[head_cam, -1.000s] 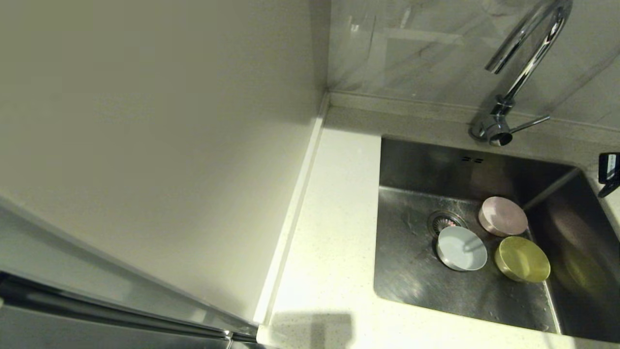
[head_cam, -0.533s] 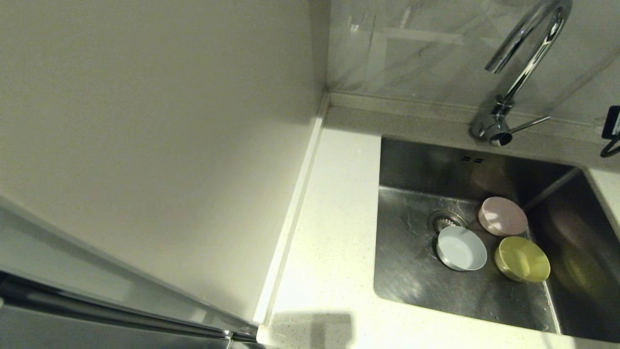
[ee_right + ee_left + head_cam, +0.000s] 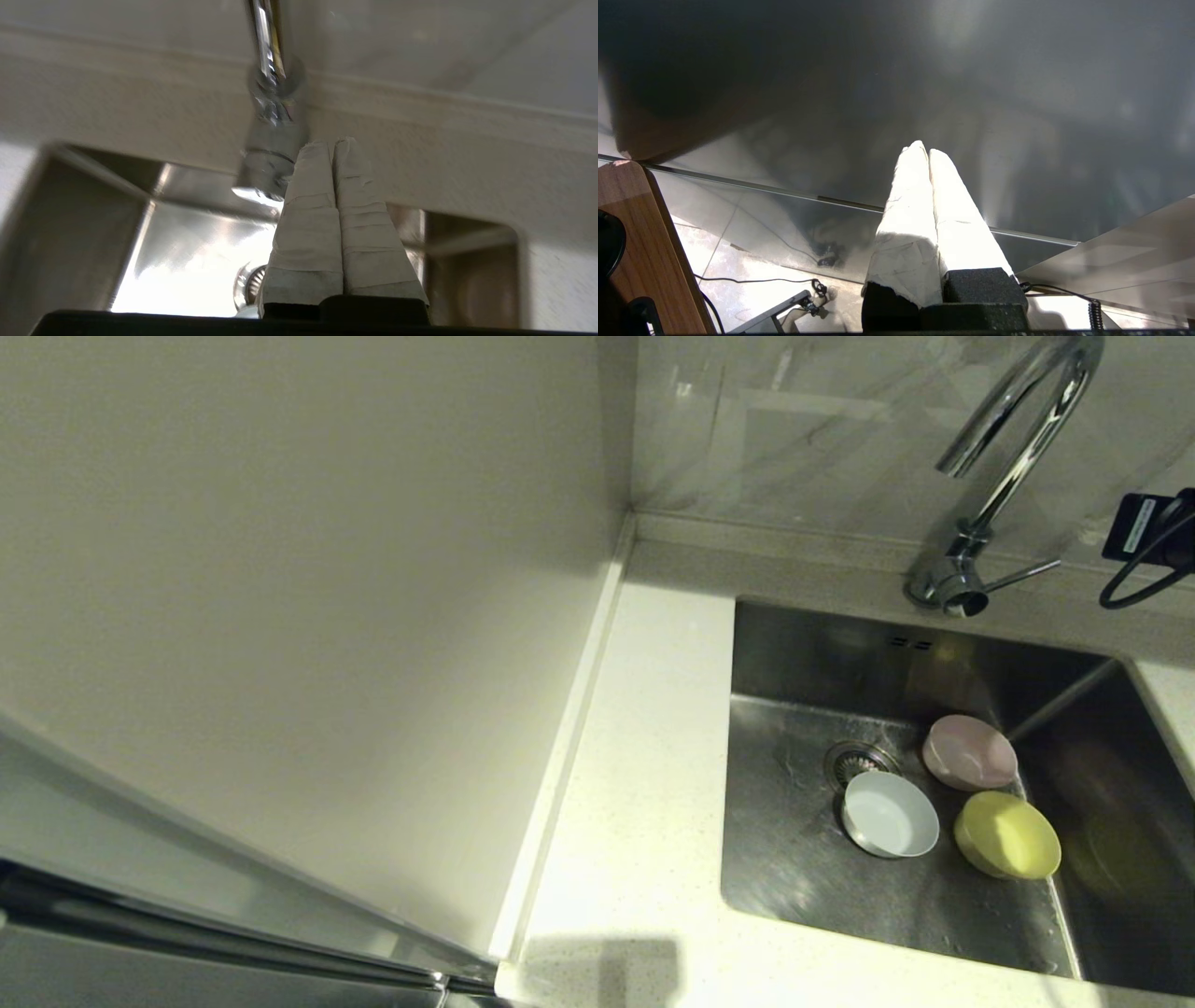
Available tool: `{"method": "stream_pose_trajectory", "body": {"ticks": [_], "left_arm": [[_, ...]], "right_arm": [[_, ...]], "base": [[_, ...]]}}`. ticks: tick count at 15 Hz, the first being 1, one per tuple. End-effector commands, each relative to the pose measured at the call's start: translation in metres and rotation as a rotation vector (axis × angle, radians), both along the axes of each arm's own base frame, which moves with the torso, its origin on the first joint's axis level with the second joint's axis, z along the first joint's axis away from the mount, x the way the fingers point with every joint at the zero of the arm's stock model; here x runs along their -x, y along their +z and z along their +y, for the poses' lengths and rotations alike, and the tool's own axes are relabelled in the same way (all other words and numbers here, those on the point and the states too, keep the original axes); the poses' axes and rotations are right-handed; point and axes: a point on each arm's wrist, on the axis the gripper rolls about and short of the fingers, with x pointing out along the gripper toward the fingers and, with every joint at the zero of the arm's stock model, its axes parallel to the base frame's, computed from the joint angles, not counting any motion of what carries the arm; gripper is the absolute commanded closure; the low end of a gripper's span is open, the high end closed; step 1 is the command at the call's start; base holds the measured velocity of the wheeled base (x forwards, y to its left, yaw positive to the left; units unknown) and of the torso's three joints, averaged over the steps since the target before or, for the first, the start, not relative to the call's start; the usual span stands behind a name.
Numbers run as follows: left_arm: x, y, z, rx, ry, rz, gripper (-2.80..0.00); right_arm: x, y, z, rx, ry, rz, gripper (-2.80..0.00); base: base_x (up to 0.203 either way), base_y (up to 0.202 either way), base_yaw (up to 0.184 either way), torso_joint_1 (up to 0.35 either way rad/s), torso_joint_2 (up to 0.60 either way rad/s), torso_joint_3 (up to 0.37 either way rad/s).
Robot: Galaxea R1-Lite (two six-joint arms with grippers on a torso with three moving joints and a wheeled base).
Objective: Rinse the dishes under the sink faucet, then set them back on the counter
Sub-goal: Turn on the faucet
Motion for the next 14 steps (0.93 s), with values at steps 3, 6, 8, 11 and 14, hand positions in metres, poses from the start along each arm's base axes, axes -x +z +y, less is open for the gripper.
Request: {"method": "stream_pose_trajectory", "body": {"ticks": [3,6,8,11,14], "left_arm": [[0.000,-0.001,0.000,0.001,0.000,0.003,0.00],[0.000,-0.001,0.000,0.001,0.000,0.003,0.00],[0.000,-0.001,0.000,0.001,0.000,0.003,0.00],[0.000,-0.001,0.000,0.001,0.000,0.003,0.00],[0.000,-0.001,0.000,0.001,0.000,0.003,0.00]], "right_arm": [[-0.012,0.003,0.006,-0.007,0.026,-0.017,0.00],[-0.024,-0.002,0.013,-0.008,0.052,-0.007,0.00],[-0.029,-0.007,0.018,-0.009,0.068,0.005,0.00],[-0.038,-0.013,0.021,-0.007,0.080,0.018,0.00],[-0.045,-0.009,0.021,-0.001,0.081,-0.003,0.00]], "base": [[0.000,0.000,0.000,0.000,0.00,0.000],[0.000,0.000,0.000,0.000,0.00,0.000],[0.000,0.000,0.000,0.000,0.00,0.000],[0.000,0.000,0.000,0.000,0.00,0.000],[0.000,0.000,0.000,0.000,0.00,0.000]]}}
